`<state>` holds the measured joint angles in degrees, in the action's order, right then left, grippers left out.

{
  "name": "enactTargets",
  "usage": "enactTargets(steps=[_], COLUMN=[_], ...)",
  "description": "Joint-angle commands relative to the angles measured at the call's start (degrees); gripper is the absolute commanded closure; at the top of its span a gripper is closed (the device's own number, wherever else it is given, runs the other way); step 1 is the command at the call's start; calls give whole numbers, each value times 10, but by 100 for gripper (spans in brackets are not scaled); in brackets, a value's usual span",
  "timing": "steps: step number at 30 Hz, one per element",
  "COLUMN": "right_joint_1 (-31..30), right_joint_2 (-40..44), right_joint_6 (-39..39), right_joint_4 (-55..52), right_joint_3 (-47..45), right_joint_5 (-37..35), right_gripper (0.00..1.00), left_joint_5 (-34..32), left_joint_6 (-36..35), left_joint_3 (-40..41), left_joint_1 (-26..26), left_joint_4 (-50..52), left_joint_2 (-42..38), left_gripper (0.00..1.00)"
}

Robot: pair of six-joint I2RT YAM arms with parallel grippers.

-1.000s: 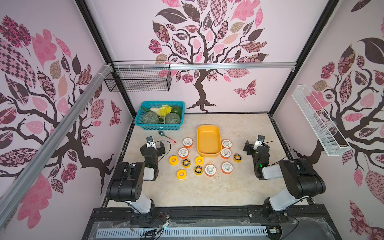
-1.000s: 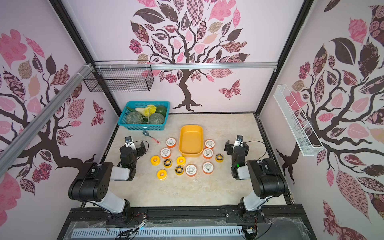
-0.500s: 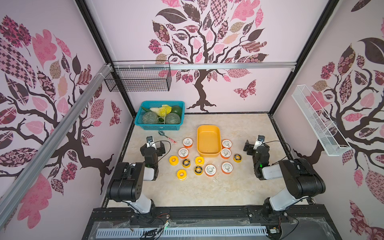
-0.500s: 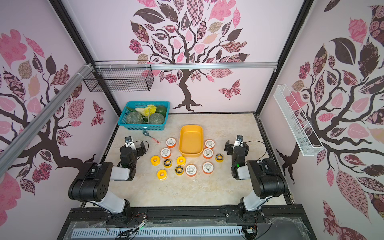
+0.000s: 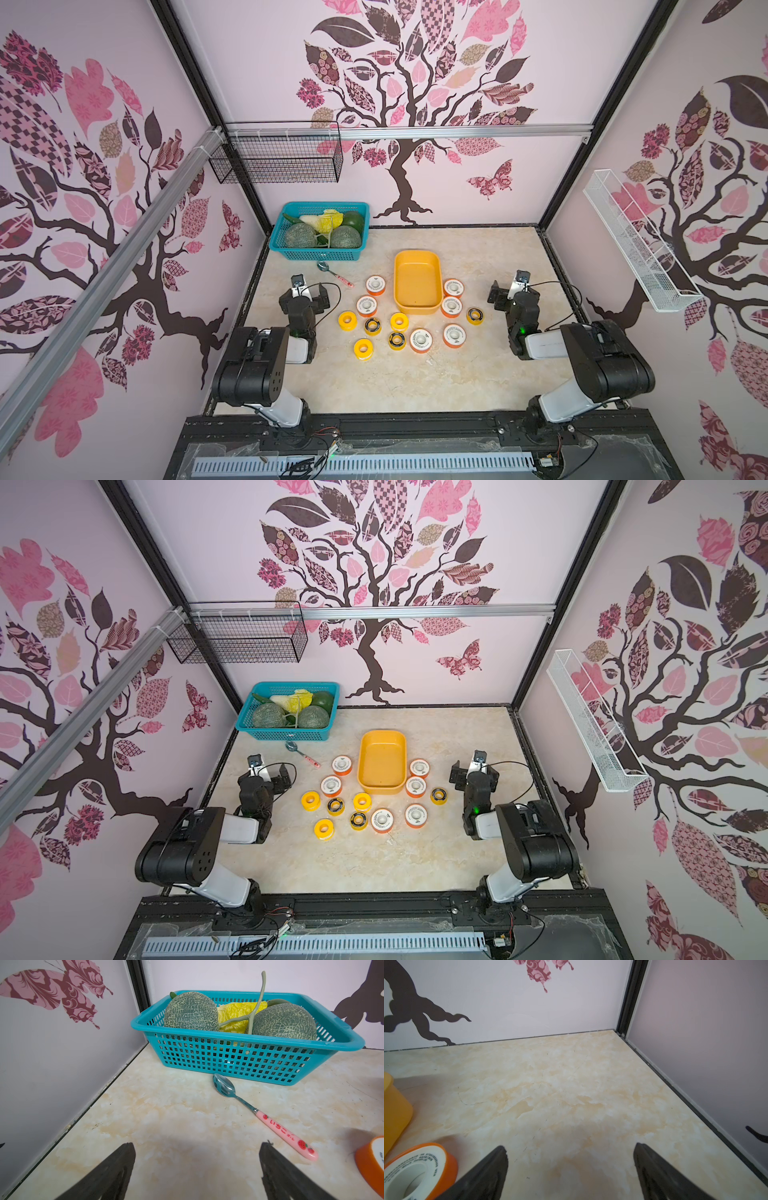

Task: Put the sealing tape into the storage box
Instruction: Pick up the sealing tape at the center of the board.

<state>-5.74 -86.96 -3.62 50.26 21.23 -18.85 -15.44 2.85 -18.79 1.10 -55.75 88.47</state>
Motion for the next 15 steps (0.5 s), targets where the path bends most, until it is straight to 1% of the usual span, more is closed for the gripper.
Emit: enactTargets(steps=[1, 3, 5, 6, 7, 9, 11, 14, 15], right_joint_1=[1, 2, 2, 2, 2, 2, 2, 2, 2], right_joint_2=[71, 101, 121, 126, 129, 132, 136, 144, 147], right_joint_6=[19, 41, 86, 109, 125, 159, 173, 182, 180], right_joint_4=[-125, -208, -307, -372, -414, -483, -531, -591, -600], right_joint_3=[55, 85, 127, 152, 170, 201, 222, 240, 241], right_joint_5=[-41, -49, -51, -48, -40, -23, 10, 69, 92], right_gripper=[1, 1, 1, 1, 1, 1, 1, 1, 1], left_joint_5=[-27, -54, -79, -99, -104, -101, -96, -91, -68], left_joint_6=[9, 15, 24, 51, 76, 130, 179, 241, 256], left_joint_3=[-5, -18, -36, -50, -64, -100, -128, -164, -178], left_joint_1=[-2, 1, 7, 12, 14, 24, 39, 72, 77], left_joint_4=[37, 96, 154, 197, 243, 352, 425, 524, 552], left_joint_2=[-49, -88, -132, -154, -173, -214, -236, -249, -248], left_gripper=[2, 2, 2, 2, 2, 2, 2, 2, 2])
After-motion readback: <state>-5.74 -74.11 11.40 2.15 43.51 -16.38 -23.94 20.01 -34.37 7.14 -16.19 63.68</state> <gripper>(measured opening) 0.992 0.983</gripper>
